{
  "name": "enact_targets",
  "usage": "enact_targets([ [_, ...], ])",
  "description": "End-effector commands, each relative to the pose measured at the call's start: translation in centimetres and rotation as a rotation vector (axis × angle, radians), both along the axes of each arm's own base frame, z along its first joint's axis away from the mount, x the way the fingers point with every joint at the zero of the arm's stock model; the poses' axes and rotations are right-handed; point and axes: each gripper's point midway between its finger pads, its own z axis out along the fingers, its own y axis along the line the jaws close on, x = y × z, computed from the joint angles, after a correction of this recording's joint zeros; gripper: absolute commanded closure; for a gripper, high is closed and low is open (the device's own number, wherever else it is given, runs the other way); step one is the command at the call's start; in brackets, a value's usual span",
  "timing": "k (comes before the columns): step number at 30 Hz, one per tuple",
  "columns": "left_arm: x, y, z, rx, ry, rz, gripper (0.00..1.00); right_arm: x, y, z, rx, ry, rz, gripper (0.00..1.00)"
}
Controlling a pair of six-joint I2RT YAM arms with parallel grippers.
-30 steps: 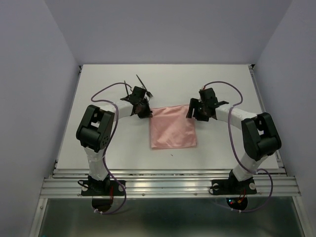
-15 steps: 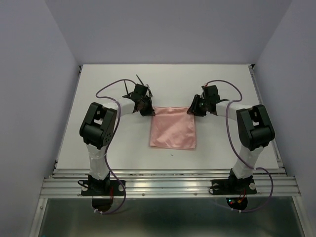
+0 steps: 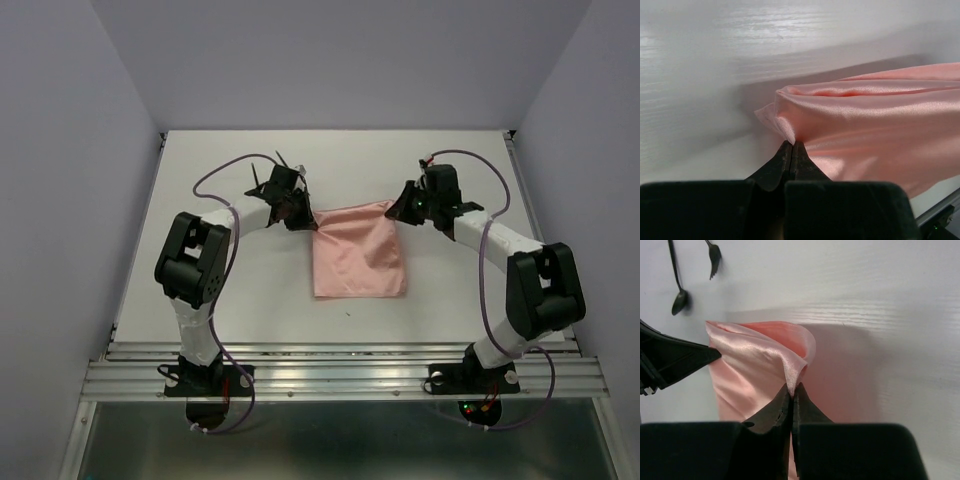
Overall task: Fold the napkin into a case and place the utensils inside
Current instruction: Smooth out the crumpled napkin.
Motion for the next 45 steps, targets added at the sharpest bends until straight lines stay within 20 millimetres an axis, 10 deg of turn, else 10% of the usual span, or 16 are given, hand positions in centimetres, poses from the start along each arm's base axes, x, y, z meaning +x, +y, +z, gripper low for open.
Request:
enact_targets([
  [1,0.3,-0.6,4.3,-0.058,-0.097,-0.029,1.0,0.2,-0.8,1.2,-0.029,-0.049,-0.021,0.99],
  [3,0.6,-0.4,2.8,-0.039,-0.069,-0.015,1.0,0.6,-0.9,-0.3,-0.046,-0.016,-0.024,0.92],
  [4,0.8,-0.3,2.1,-0.033,-0.06,-0.009,0.99,1.2,-0.9,-0.5,-0.057,-0.021,-0.022,0.73],
  [5,1.3,0.0,0.9,-0.018,-0.039,0.005,0.73,1.5,-1.3,-2.1,-0.089,0.015,-0.043,0.4],
  [10,1.8,0.7,1.3,0.008,-0.055,0.029,0.24,1.9,-3.1,-1.3,-0.164,-0.001,-0.115,0.25],
  [19,0.2,2.4,6.5,0.016,-0.146,0.094,0.25,-3.0,-4.3,-1.6,-0.169,0.037,-0.115,0.3],
  [29,-5.3,2.1,5.9,0.001,-0.116,0.058,0.33,-11.3,-2.1,-5.0,-0.031,0.194,-0.045,0.33],
  [37,-5.9,1.2,5.4,0.003,-0.108,0.037,0.35,-13.5,-0.6,-7.1,0.068,0.282,-0.028,0.44],
  [45,-6.1,0.7,4.5,0.009,-0.092,0.023,0.36,-12.4,0.2,-5.8,0.087,0.25,-0.014,0.9],
])
